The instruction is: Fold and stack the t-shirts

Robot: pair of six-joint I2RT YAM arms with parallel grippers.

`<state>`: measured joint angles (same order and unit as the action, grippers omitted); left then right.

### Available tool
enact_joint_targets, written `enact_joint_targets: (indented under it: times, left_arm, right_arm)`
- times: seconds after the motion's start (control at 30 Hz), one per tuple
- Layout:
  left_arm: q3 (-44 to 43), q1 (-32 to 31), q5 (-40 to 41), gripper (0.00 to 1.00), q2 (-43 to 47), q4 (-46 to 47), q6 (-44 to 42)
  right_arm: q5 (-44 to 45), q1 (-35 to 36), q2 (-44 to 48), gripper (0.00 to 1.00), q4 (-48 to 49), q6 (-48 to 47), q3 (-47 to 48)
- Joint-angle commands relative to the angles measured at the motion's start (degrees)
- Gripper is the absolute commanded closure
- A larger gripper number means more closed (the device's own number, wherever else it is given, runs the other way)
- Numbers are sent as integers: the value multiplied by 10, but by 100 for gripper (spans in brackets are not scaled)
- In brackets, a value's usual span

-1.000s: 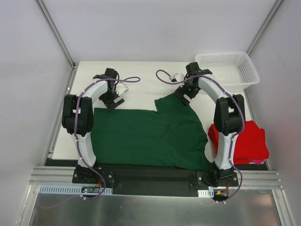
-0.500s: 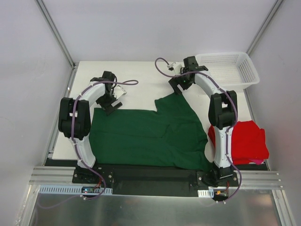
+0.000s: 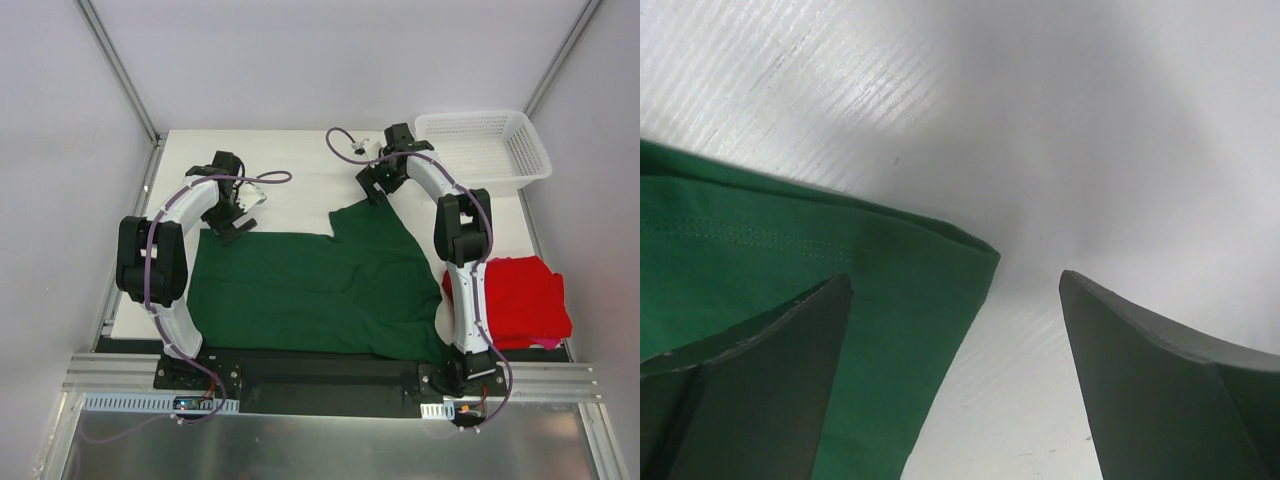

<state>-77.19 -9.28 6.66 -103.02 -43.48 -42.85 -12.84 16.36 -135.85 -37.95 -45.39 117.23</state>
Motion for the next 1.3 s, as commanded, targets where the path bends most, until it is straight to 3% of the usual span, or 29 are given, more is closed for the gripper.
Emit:
enact_joint_targets:
  times: [0.0, 0.17, 0.27, 0.97, 1.1, 1.27]
  left_arm:
    - [-1, 2, 10, 1, 12, -18, -3]
    - [-9, 2, 10, 1, 3, -19, -3]
    - [-16, 1, 9, 1, -4, -19, -1]
    - [-12, -3, 4, 1, -6, -20, 2]
    - [-14, -3, 4, 1, -8, -20, 1]
    - [-17, -2, 3, 1, -13, -20, 0]
  right_arm:
    - [-5, 0, 2, 12, -26, -25, 26]
    - [-4, 3, 7, 18, -23, -50, 12]
    - [-6, 7, 2, 33, -29, -69, 13]
    - [-16, 18, -30, 39, -19, -98, 48]
    - [-9, 19, -32, 56, -26, -102, 57]
    - [-8, 22, -25, 62, -37, -112, 53]
